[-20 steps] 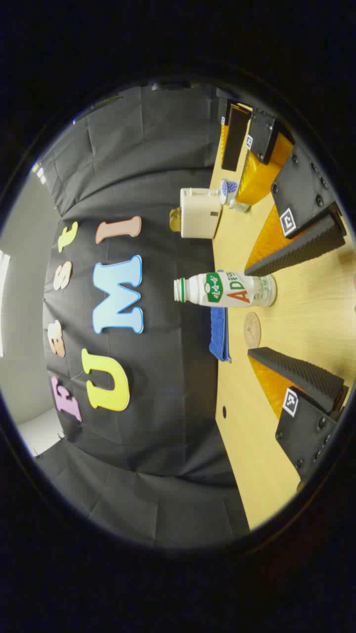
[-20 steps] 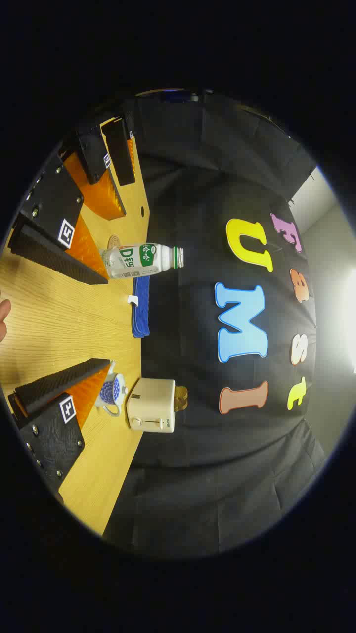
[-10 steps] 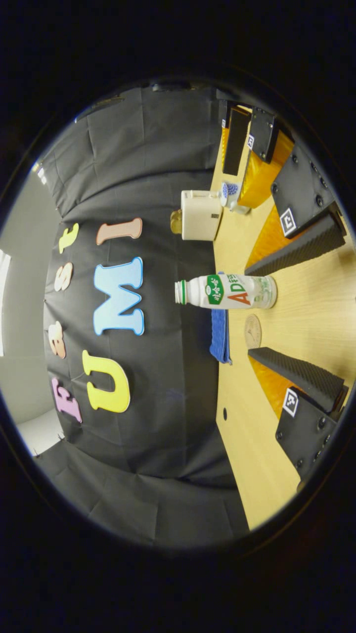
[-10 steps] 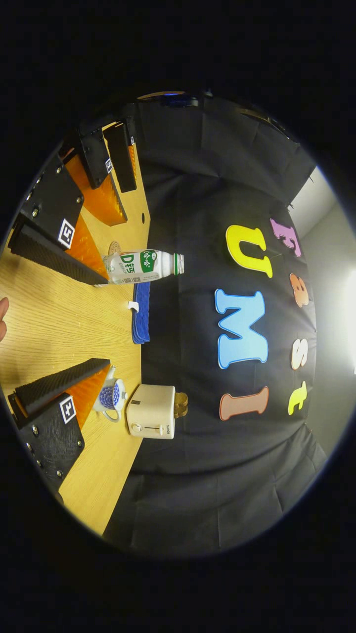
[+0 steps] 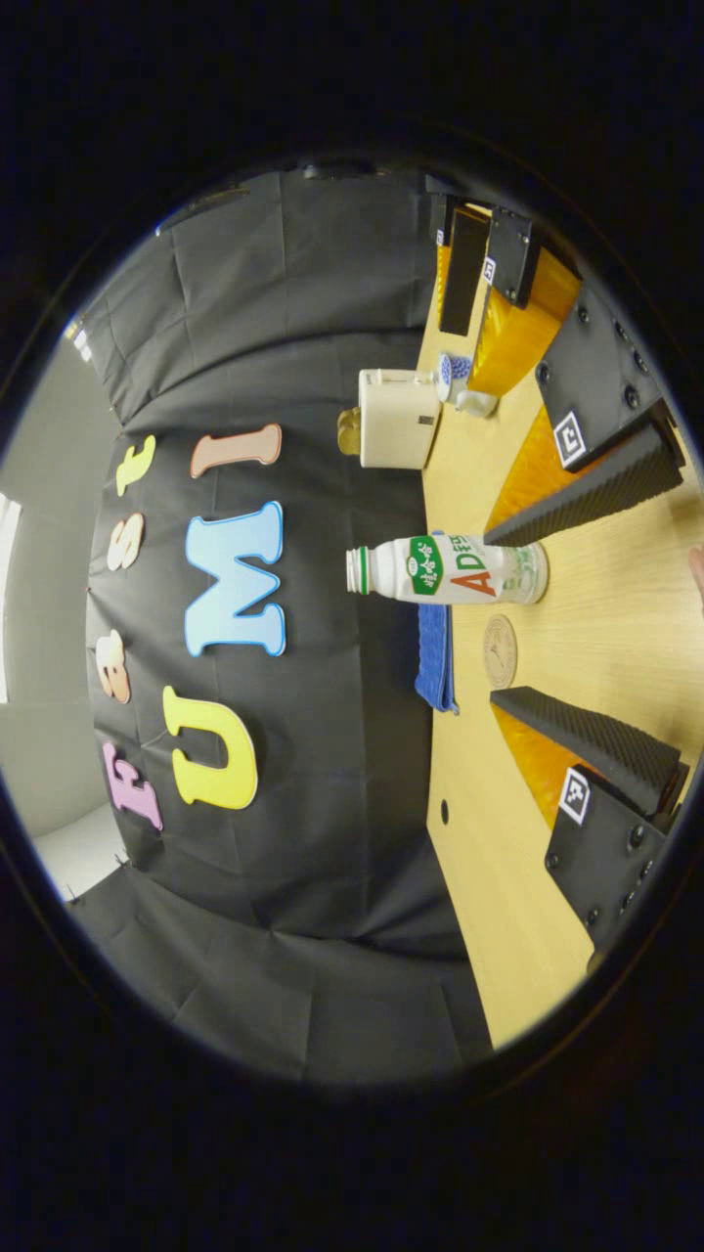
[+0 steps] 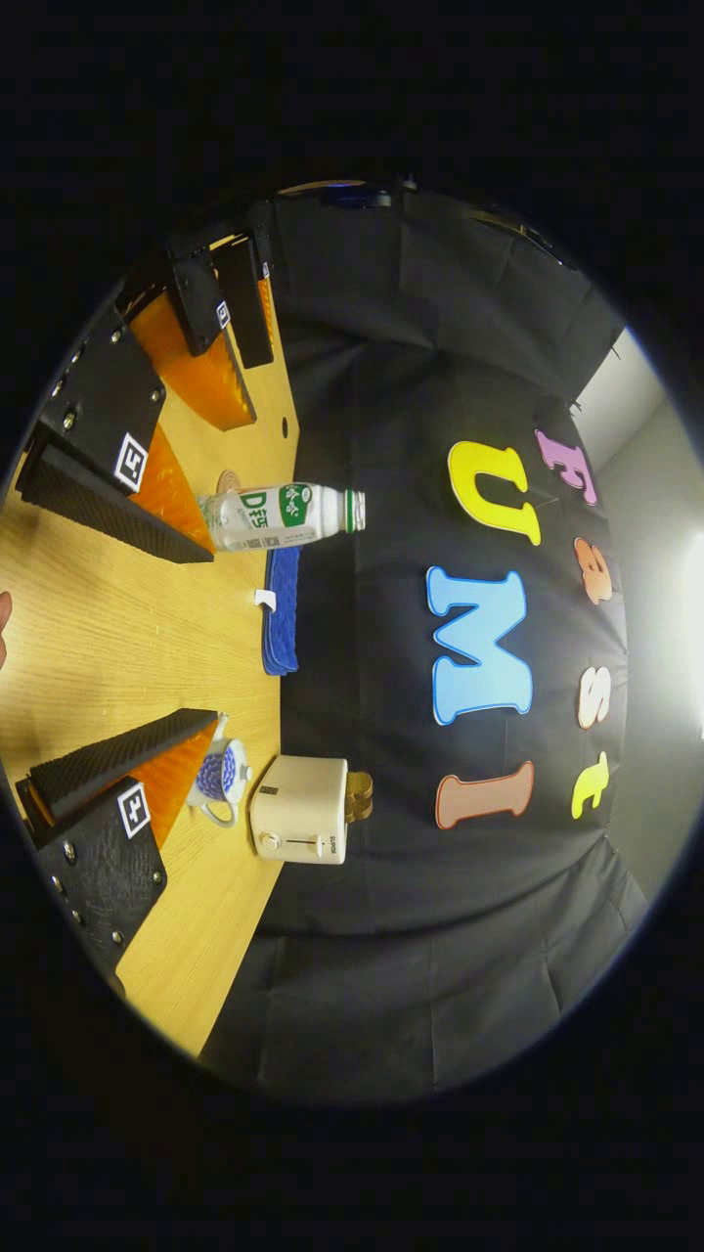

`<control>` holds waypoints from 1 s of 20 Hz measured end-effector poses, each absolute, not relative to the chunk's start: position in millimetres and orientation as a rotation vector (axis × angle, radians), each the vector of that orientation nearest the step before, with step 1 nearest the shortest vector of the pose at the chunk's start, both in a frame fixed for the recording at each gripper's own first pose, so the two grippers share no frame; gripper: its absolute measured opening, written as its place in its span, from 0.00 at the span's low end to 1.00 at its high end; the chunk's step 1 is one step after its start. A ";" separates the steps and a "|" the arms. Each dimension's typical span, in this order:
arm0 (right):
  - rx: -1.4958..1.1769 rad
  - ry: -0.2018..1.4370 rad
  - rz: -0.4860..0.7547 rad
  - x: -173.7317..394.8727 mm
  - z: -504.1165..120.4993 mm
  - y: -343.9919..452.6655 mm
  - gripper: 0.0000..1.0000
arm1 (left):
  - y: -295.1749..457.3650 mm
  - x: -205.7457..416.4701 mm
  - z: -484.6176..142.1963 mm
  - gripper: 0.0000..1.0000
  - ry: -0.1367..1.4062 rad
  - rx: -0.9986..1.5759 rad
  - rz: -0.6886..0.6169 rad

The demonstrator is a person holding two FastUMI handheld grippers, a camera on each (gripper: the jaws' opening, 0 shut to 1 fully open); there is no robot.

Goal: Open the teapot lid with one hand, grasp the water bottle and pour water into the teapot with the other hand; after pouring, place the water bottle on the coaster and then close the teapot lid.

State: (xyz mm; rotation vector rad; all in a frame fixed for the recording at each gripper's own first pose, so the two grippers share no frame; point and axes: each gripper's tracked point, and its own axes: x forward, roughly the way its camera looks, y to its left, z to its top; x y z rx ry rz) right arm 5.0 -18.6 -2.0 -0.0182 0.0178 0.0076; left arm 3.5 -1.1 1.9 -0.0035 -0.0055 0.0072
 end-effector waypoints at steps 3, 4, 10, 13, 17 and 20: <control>-0.013 0.028 -0.030 17.0 4.2 -44.7 0.93 | -12.1 16.9 -1.0 1.00 0.024 0.011 -0.017; -0.002 0.023 -0.045 22.7 8.5 -54.5 0.93 | -17.7 22.3 3.4 1.00 0.021 0.008 -0.037; 0.008 0.049 -0.127 78.4 23.7 -109.1 0.92 | -24.0 58.1 41.9 1.00 -0.054 0.010 -0.058; -0.006 0.099 -0.139 101.6 12.2 -117.5 0.90 | -21.6 68.0 38.4 1.00 -0.026 -0.020 -0.057; -0.010 0.168 -0.141 113.7 -3.7 -119.1 0.73 | -17.4 75.5 36.4 1.00 -0.023 0.018 -0.043; -0.028 0.174 -0.167 128.1 -6.5 -130.2 0.26 | -19.0 76.5 31.9 1.00 -0.022 0.018 -0.055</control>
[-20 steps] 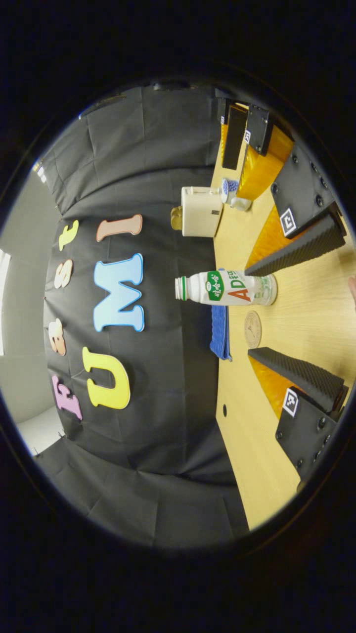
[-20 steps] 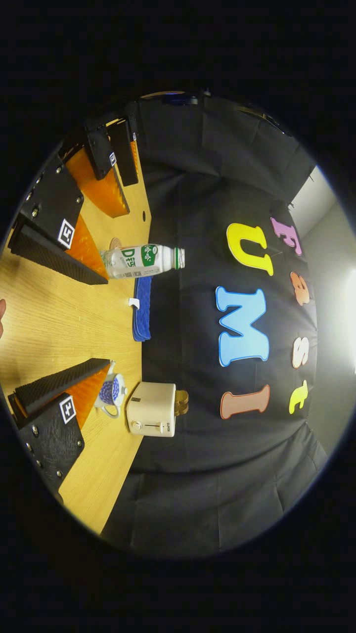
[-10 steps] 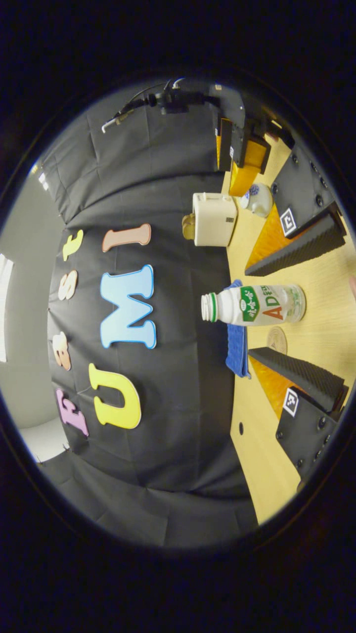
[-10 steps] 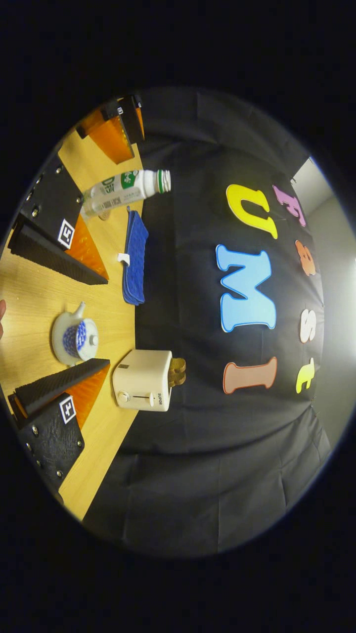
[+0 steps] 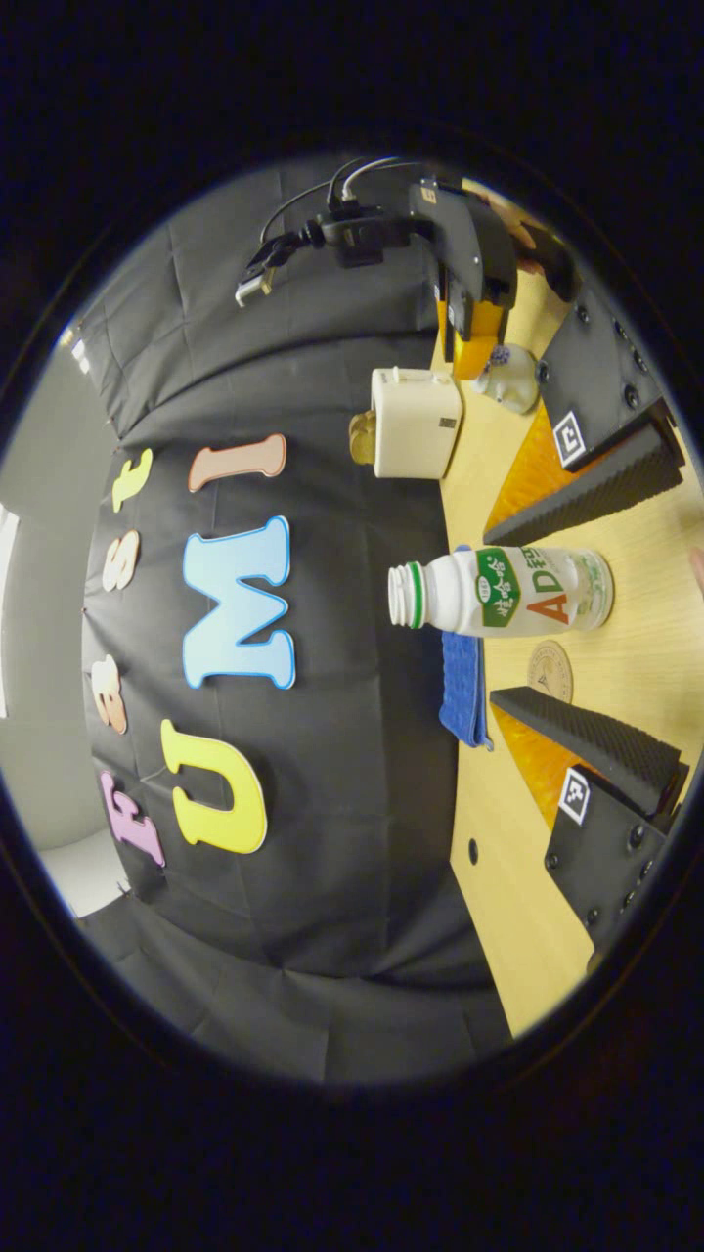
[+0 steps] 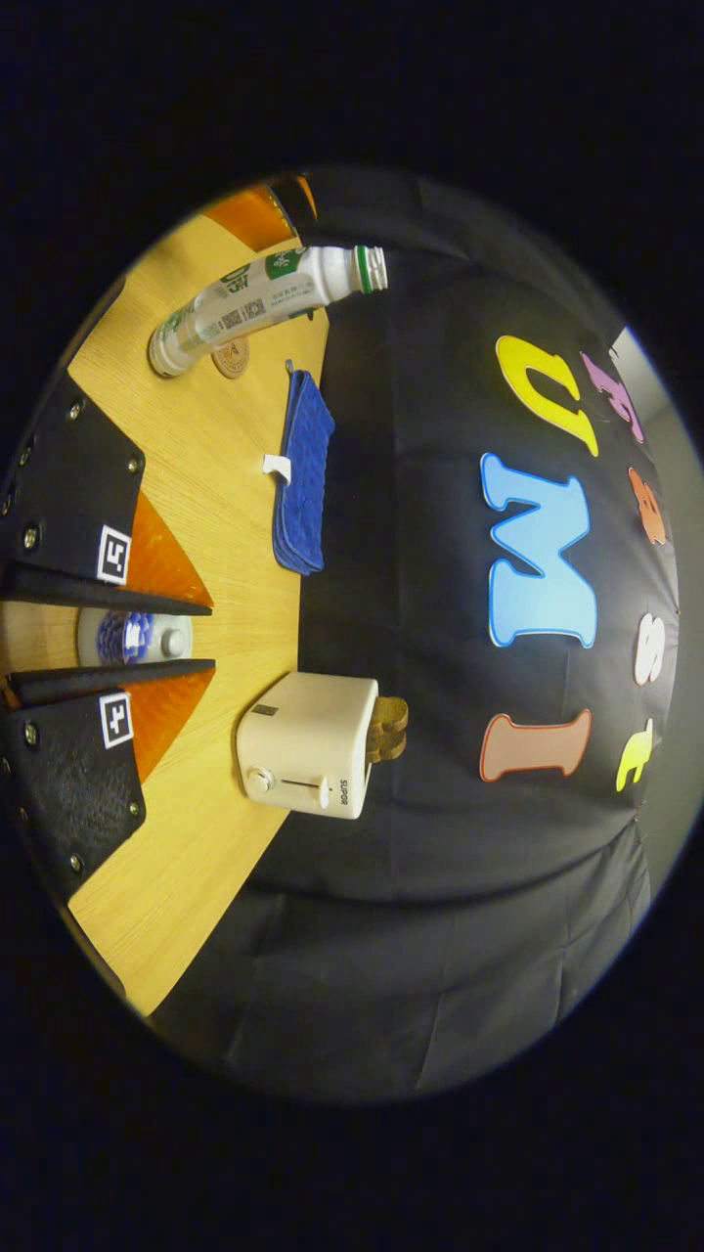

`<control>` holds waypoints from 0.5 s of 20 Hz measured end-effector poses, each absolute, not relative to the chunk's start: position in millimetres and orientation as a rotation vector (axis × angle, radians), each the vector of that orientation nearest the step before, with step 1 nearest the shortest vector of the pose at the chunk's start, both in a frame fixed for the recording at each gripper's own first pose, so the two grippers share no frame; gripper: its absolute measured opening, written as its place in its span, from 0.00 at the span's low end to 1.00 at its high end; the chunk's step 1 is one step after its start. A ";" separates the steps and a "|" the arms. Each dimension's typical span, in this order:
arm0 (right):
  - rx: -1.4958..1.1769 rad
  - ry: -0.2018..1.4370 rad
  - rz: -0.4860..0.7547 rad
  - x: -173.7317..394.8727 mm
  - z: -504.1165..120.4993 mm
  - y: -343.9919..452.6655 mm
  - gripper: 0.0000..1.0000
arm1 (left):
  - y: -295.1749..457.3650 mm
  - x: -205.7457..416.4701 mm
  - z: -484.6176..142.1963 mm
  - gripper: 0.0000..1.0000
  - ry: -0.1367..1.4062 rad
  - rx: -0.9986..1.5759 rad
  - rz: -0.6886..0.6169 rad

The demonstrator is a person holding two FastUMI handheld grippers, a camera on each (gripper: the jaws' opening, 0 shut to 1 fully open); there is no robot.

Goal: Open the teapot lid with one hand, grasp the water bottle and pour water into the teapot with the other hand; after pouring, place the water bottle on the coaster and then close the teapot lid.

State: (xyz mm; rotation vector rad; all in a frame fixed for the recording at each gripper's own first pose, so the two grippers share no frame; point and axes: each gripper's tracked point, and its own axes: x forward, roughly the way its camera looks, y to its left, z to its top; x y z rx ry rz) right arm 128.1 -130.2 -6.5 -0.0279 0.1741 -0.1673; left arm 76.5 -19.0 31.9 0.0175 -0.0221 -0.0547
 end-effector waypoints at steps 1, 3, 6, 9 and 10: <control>-0.015 0.203 -0.174 122.5 -10.3 -128.3 0.26 | -17.8 76.7 31.0 1.00 -0.019 0.020 -0.053; 0.003 0.209 -0.179 124.3 -9.6 -128.3 0.26 | -17.2 76.5 32.0 1.00 -0.020 0.021 -0.053; -0.074 0.214 -0.192 124.5 -9.9 -126.2 0.26 | -16.0 75.8 33.8 1.00 -0.027 0.036 -0.049; -0.105 0.205 -0.223 124.5 -8.5 -130.9 0.05 | -17.4 75.6 29.9 1.00 -0.017 0.039 -0.055; -0.110 0.203 -0.215 125.5 -9.4 -130.5 0.04 | -17.5 75.4 29.6 1.00 -0.016 0.035 -0.055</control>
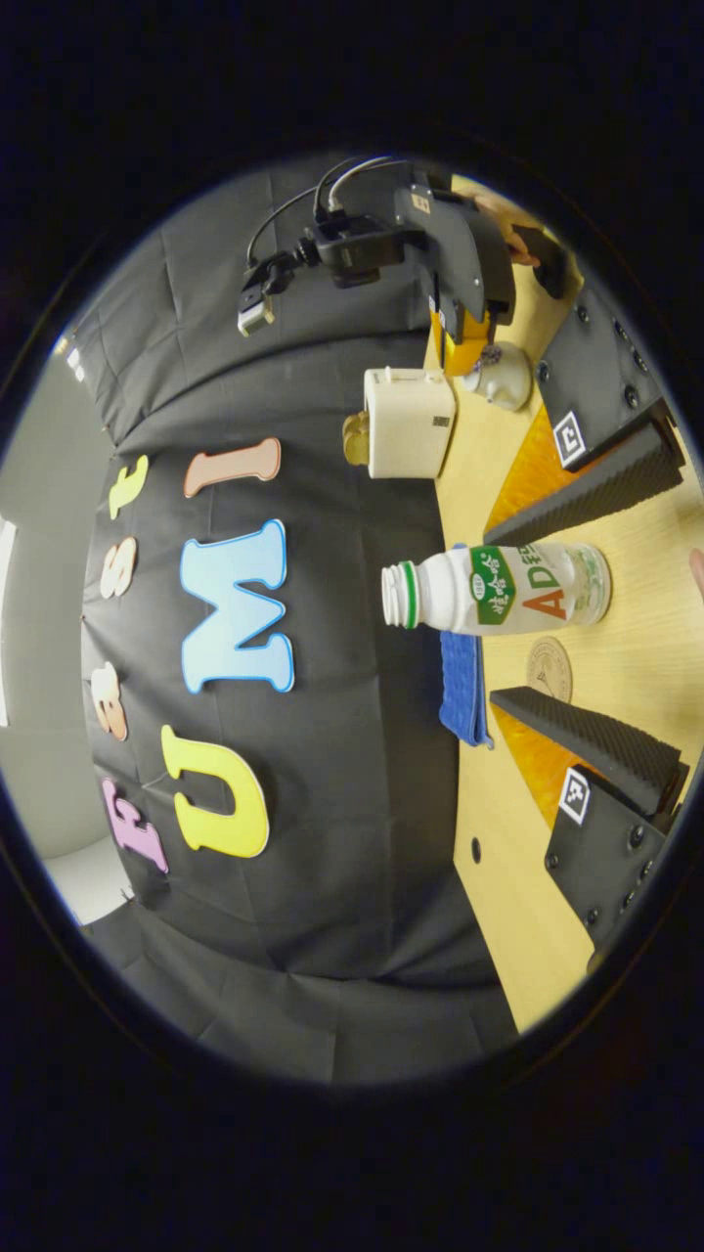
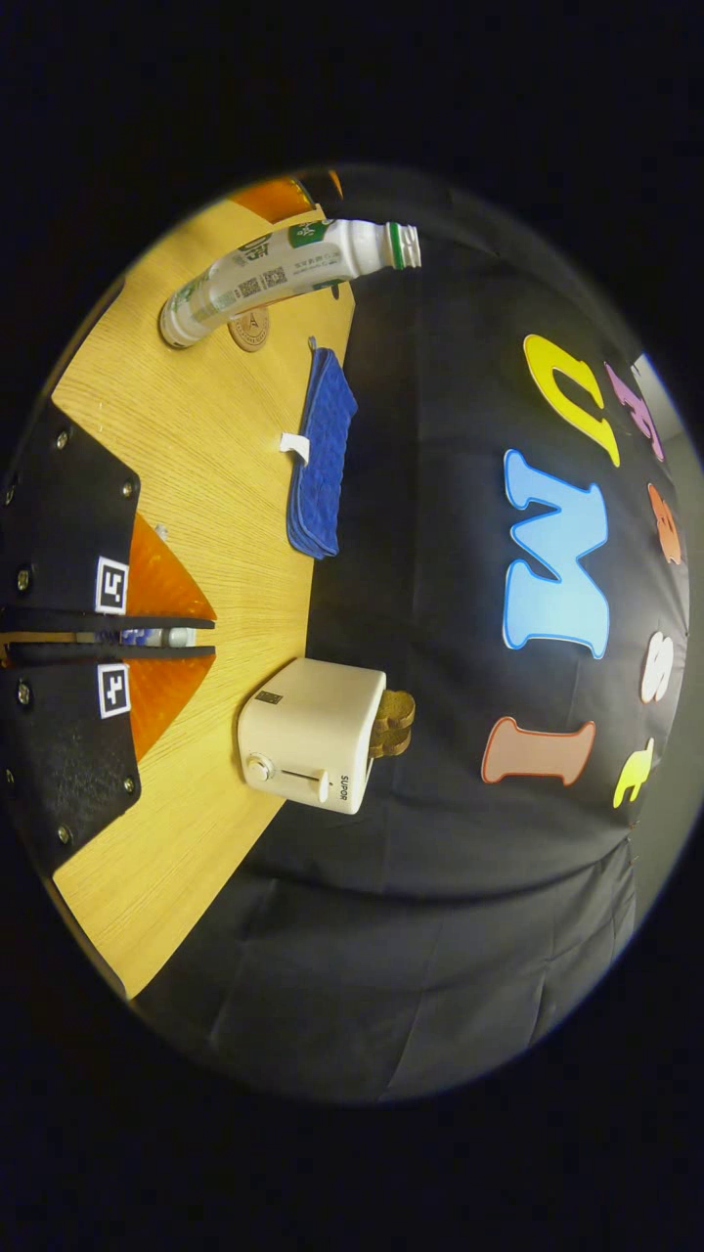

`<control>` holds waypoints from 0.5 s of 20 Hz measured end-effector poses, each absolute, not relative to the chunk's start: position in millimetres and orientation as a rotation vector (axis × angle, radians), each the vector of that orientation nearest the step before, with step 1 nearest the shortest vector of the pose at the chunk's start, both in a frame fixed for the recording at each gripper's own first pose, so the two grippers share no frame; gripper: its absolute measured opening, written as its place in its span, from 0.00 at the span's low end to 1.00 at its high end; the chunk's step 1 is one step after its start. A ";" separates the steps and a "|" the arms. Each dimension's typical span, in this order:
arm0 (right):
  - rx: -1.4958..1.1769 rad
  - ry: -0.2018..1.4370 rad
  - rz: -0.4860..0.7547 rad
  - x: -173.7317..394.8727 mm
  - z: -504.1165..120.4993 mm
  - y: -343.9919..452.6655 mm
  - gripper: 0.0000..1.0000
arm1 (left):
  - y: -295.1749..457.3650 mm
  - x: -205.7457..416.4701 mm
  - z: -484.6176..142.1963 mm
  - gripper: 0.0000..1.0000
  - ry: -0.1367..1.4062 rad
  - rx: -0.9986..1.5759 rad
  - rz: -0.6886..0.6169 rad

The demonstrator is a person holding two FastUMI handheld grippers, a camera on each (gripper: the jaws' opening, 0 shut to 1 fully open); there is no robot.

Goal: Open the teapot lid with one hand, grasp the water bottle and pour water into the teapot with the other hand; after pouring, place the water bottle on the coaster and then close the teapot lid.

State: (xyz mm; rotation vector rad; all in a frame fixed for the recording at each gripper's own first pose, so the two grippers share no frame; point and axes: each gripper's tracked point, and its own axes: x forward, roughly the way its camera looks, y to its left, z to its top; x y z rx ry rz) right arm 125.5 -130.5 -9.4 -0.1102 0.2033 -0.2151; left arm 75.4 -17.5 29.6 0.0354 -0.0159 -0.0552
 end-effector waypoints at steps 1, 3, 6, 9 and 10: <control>-0.114 0.199 -0.205 125.3 -8.3 -130.1 0.04 | -17.9 75.5 30.0 1.00 -0.015 0.030 -0.056; -0.080 0.178 -0.183 123.6 -4.1 -127.4 0.04 | -20.3 75.3 28.8 1.00 -0.009 0.017 -0.064; -0.075 0.095 -0.174 115.9 19.5 -125.2 0.04 | -24.6 77.5 25.1 1.00 -0.010 0.019 -0.070; -0.092 0.057 -0.149 109.0 26.7 -116.8 0.04 | -32.7 84.5 23.1 1.00 -0.009 0.034 -0.073; -0.090 0.054 -0.138 107.1 27.8 -113.8 0.04 | -34.6 87.3 20.5 1.00 -0.005 0.039 -0.073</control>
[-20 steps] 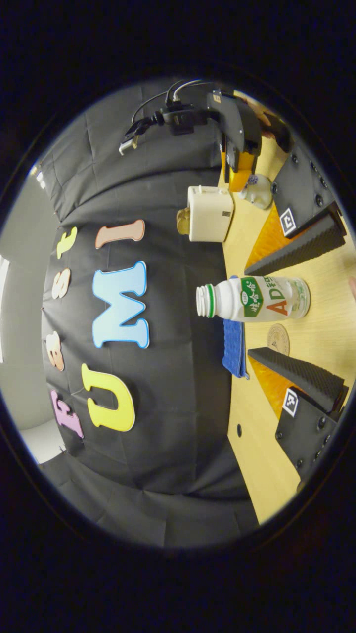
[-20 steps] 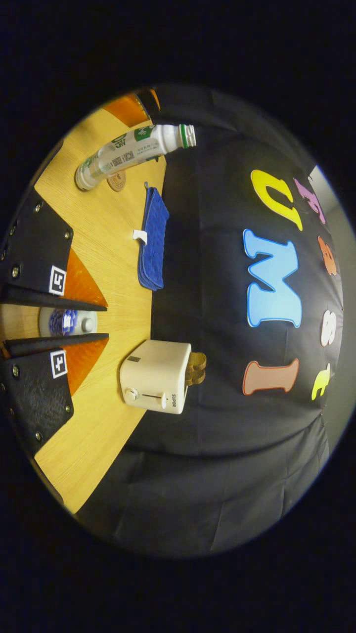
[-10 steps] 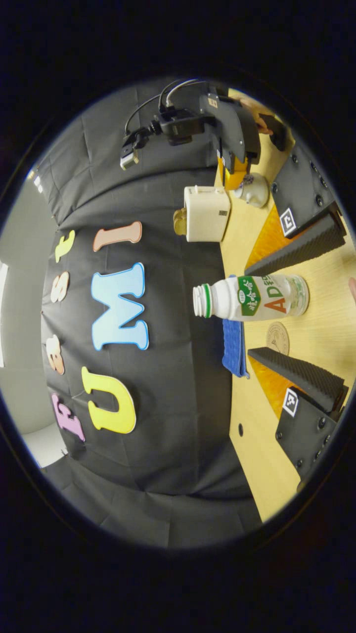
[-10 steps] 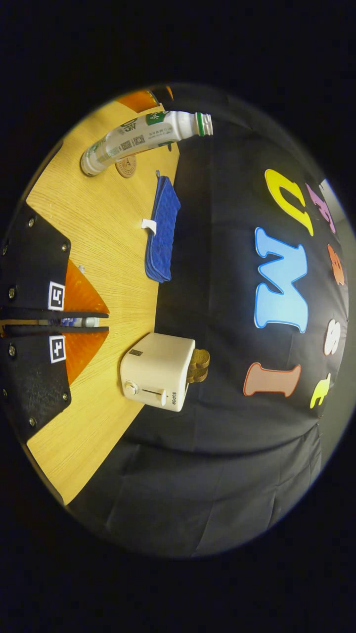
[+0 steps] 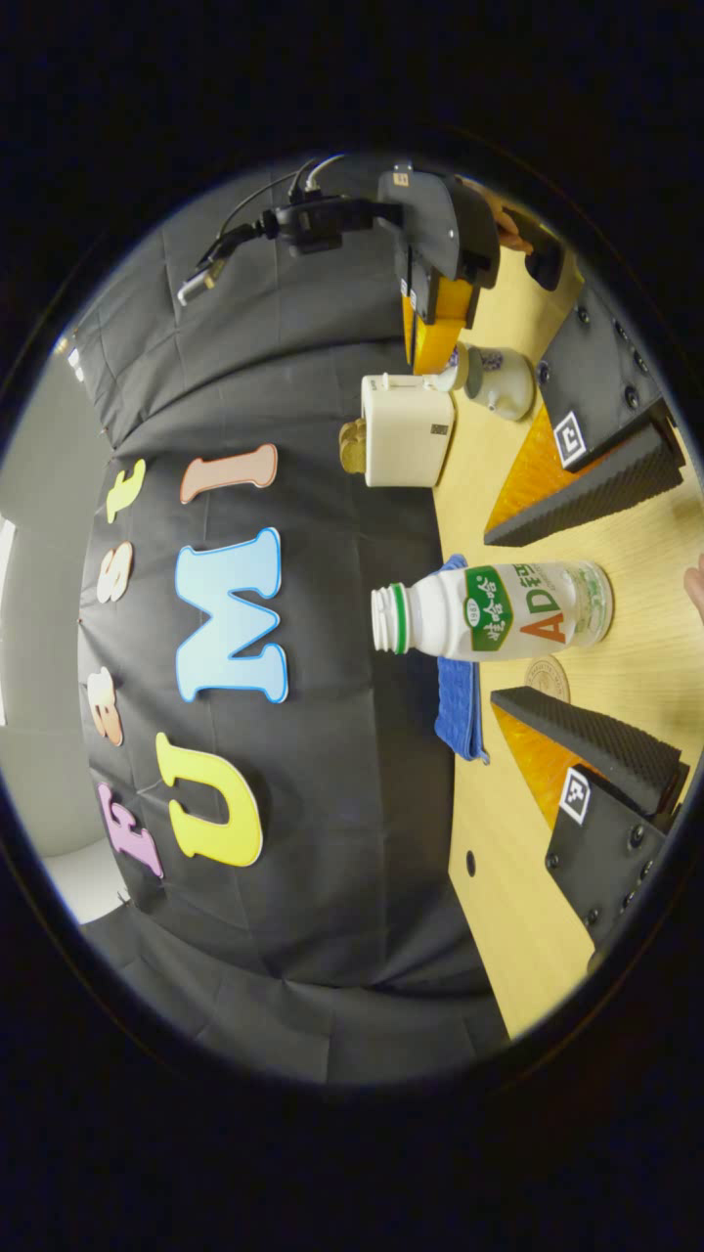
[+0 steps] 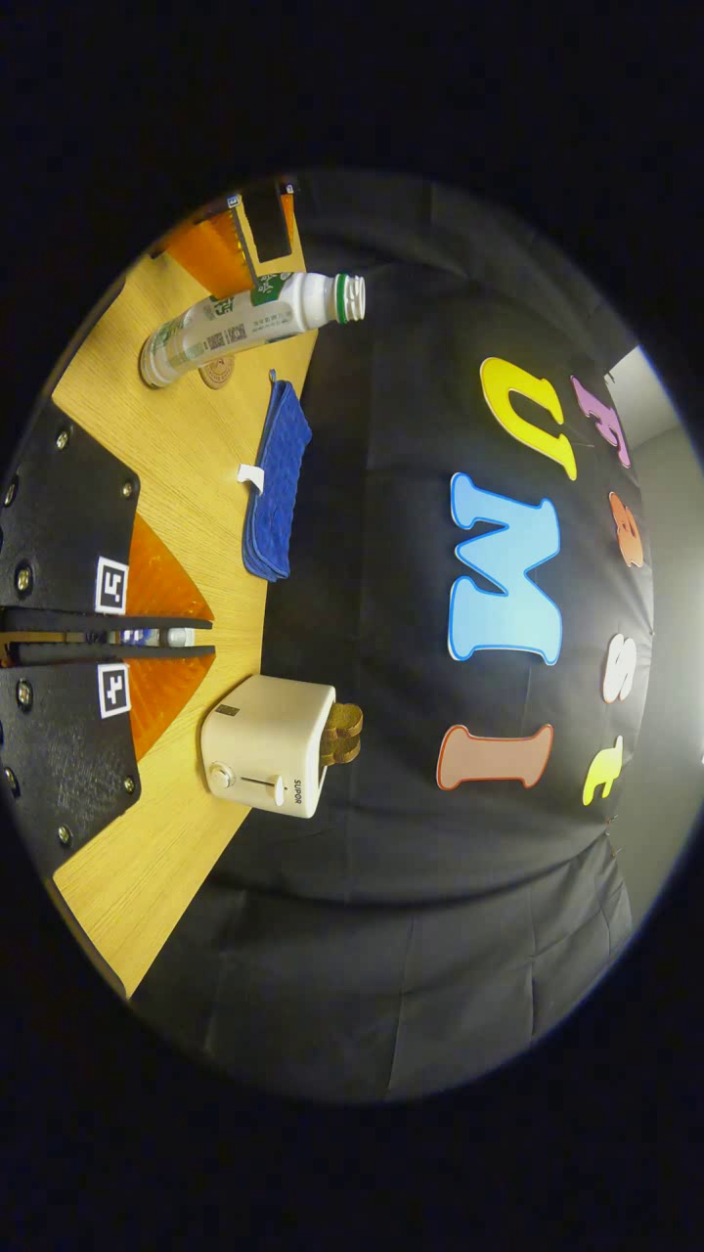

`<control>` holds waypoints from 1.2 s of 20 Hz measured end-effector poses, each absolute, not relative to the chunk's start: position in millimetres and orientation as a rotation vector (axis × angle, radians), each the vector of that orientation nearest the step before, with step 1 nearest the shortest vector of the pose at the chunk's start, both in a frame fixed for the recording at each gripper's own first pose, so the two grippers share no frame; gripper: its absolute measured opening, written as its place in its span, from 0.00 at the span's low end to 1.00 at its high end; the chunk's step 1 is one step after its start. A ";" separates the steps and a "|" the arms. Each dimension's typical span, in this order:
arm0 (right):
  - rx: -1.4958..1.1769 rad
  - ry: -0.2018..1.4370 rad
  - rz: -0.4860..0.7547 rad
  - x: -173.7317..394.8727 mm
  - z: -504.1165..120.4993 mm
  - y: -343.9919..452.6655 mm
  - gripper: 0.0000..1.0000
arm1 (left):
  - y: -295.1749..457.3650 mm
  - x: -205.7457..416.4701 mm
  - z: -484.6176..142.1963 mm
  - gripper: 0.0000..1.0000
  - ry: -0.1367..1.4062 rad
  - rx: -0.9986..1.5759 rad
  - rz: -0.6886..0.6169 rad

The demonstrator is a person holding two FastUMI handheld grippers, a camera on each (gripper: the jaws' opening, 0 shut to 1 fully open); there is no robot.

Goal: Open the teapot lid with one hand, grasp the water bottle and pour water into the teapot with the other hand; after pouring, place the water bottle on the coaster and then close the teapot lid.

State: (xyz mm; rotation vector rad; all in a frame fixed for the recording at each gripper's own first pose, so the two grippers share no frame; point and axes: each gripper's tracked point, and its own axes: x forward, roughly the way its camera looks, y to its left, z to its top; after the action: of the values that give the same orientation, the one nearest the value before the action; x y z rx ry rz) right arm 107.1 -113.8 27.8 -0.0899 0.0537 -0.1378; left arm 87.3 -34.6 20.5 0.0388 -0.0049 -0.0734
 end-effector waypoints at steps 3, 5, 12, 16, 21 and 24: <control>-0.082 0.041 -0.111 103.1 30.6 -108.7 0.04 | -35.6 101.2 12.7 1.00 0.020 0.043 -0.065; -0.083 0.034 -0.107 101.5 31.7 -108.8 0.04 | -35.0 109.4 8.2 1.00 0.029 0.046 -0.067; -0.075 0.042 -0.091 100.4 29.0 -105.9 0.04 | -37.4 137.0 -7.0 1.00 0.078 0.043 -0.089; -0.074 0.038 -0.090 99.7 28.9 -107.3 0.04 | -42.4 140.8 -8.4 0.85 0.093 0.020 -0.125; -0.078 0.010 -0.086 87.0 40.4 -105.9 0.04 | -45.3 135.9 -5.3 0.80 0.098 0.047 -0.130; -0.072 -0.004 -0.067 60.2 47.3 -104.0 0.04 | -52.1 135.2 5.8 0.79 0.067 0.088 -0.137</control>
State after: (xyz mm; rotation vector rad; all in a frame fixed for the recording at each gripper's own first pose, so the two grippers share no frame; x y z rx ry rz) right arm 60.2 -104.0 47.3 -0.0720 -0.0038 -0.0672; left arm 135.2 -52.1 5.8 0.0877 0.0670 -0.1368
